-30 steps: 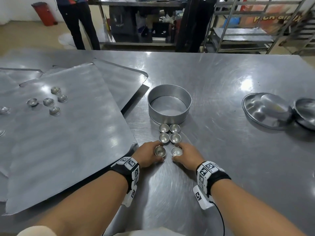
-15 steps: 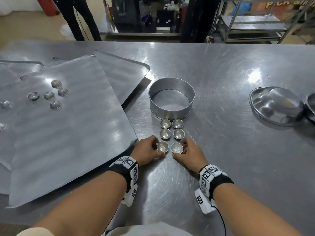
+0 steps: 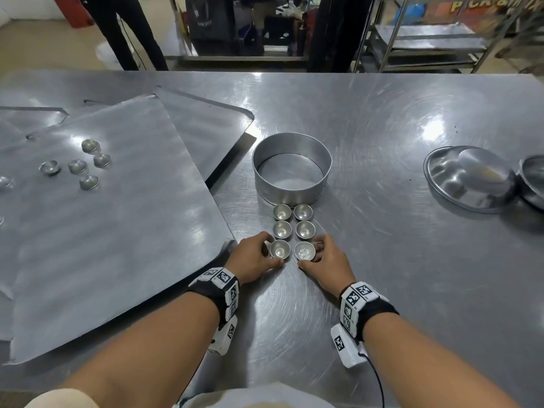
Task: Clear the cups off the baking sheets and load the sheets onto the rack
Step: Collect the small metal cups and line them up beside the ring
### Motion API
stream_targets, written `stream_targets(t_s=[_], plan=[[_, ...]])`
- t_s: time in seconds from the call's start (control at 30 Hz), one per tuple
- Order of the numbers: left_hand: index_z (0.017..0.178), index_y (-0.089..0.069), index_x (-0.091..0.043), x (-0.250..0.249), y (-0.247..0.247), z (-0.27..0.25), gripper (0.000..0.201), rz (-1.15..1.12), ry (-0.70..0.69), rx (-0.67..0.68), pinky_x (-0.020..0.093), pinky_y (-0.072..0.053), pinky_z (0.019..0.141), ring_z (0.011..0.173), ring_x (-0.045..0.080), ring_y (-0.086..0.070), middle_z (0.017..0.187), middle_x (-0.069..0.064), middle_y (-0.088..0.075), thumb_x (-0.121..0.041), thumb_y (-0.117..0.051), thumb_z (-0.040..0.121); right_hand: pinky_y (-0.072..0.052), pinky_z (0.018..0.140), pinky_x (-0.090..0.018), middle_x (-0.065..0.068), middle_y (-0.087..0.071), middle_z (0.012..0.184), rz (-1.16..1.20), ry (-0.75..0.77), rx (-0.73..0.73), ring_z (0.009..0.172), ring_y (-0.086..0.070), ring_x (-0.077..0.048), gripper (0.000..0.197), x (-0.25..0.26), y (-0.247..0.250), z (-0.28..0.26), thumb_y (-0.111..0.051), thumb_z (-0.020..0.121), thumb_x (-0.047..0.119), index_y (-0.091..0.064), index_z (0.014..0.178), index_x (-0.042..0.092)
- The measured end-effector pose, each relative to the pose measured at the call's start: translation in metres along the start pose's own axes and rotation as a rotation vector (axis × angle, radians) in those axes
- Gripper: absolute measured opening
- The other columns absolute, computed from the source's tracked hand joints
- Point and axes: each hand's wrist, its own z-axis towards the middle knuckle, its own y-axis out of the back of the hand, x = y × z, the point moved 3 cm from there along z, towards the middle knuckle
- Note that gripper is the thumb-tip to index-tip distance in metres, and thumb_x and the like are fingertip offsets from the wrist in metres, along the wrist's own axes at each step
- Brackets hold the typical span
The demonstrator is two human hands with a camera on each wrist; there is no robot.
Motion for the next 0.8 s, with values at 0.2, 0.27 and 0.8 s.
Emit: stream_targets(t_s=[0.2,0.27,0.8], plan=[[0.115,-0.060,-0.025,0.0008,-0.0001,0.0010,0.050,0.006,0.001,0.004,0.030,-0.051,0.077,0.081,0.009,-0.063,0.085,-0.009,-0.067,-0.048,-0.082,0.076,-0.052,0.086,-0.026,0.014,-0.064,0.106,0.024,0.006,0.016,0.093,-0.066,-0.006,0.077,-0.0008,0.0002,0.0021,-0.086,0.072,0.030,-0.043,0.136,0.029],[0.116,-0.059,-0.025,0.0002,0.0001,0.0011,0.051,0.003,-0.005,0.008,0.029,-0.049,0.075,0.081,0.008,-0.063,0.085,-0.009,-0.066,-0.047,-0.082,0.076,-0.052,0.083,-0.024,0.014,-0.064,0.106,0.025,0.023,0.022,0.091,-0.066,-0.005,0.070,0.0005,0.0003,0.0024,-0.086,0.073,0.029,-0.049,0.132,0.030],[0.116,-0.061,-0.025,-0.0015,-0.0002,0.0022,0.049,-0.012,-0.012,0.006,0.026,-0.047,0.071,0.076,-0.003,-0.059,0.079,-0.015,-0.062,-0.046,-0.082,0.076,-0.046,0.068,-0.011,0.017,-0.063,0.100,0.005,0.006,-0.003,0.082,-0.064,-0.002,0.047,0.0009,-0.0004,0.0020,-0.087,0.073,0.028,-0.057,0.109,0.028]])
